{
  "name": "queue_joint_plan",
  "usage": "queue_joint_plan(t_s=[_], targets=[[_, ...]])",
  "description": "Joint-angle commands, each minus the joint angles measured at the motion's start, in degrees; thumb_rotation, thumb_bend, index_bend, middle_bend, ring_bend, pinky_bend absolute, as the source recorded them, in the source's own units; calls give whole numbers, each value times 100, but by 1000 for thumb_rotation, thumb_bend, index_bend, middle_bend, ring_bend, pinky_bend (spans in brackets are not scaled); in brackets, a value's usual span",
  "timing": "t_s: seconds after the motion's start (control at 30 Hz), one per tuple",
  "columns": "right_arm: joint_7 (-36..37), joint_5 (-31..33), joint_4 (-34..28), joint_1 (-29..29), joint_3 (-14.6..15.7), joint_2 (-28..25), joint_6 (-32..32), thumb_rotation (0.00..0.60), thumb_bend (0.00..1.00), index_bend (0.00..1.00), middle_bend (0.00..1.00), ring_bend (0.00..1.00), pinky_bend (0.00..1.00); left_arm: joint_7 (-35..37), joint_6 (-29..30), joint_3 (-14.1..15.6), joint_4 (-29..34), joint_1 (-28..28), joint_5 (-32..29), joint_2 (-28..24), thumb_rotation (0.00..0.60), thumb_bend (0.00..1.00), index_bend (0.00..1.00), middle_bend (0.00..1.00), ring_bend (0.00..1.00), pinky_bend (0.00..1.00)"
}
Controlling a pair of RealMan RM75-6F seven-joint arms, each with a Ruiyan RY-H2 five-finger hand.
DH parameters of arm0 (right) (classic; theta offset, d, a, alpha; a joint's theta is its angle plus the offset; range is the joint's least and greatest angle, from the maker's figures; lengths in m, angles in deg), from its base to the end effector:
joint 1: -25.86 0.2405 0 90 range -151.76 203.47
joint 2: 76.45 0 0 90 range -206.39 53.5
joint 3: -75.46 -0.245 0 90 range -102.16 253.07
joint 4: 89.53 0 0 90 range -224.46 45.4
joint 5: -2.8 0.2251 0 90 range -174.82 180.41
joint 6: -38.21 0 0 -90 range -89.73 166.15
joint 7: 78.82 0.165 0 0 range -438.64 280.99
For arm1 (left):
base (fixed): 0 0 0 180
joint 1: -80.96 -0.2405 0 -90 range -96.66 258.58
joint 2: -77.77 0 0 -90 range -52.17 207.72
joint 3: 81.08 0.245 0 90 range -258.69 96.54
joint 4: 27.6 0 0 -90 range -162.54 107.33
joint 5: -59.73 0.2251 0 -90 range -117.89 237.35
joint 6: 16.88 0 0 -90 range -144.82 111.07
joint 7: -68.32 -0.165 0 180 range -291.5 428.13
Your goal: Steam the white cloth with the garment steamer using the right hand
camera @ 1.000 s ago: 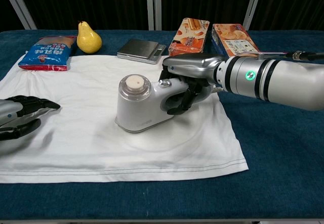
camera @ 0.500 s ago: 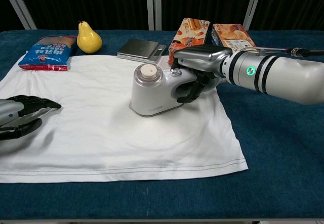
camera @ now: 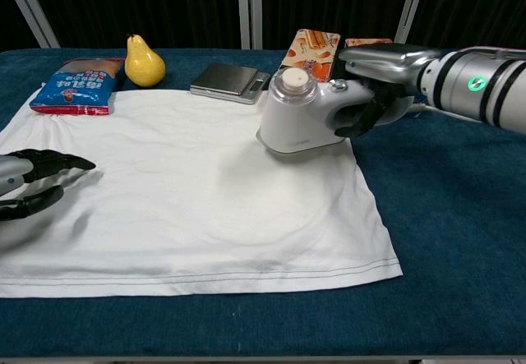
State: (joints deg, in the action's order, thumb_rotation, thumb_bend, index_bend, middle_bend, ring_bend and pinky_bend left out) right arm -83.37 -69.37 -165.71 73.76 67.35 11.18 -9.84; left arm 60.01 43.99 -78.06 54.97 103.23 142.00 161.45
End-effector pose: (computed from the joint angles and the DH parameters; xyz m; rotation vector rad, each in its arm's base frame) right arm -0.1315 -0.3847 -0.0414 2.0065 -0.9386 0.9522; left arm -0.2626 0.2446 -0.0317 -1.8939 -1.0693 -0.7501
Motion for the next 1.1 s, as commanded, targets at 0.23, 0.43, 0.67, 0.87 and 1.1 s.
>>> queue_joint_plan(t_s=[0.23,0.43,0.67,0.87,1.1], targets=[[689,-141,-231,-865,451,-938,-402,600,441,1000,941,948,650,251,428,-64,445,-155,119,-378,0,404,84,58,0,0],[1201,-271,180,-1058,577,-944,-295,600,441,986,941,880,629,294,606,-58,605,-256,147,-504,0,404,84,58,0,0],[985,-343,462,-1131,625,-841,-271,600,180,550,634,453,463,270,626,-67,696,-301,97,-542,0,404,84,58,0,0],[944,-192,381,-1187,563,-891,-148,600,54,289,375,204,270,276,642,-91,732,-318,74,-604,0,404,84,58,0,0],[986,-182,127,-1324,472,-1186,-303,600,52,127,211,70,114,325,724,-91,764,-395,46,-784,0,404,84,58,0,0]])
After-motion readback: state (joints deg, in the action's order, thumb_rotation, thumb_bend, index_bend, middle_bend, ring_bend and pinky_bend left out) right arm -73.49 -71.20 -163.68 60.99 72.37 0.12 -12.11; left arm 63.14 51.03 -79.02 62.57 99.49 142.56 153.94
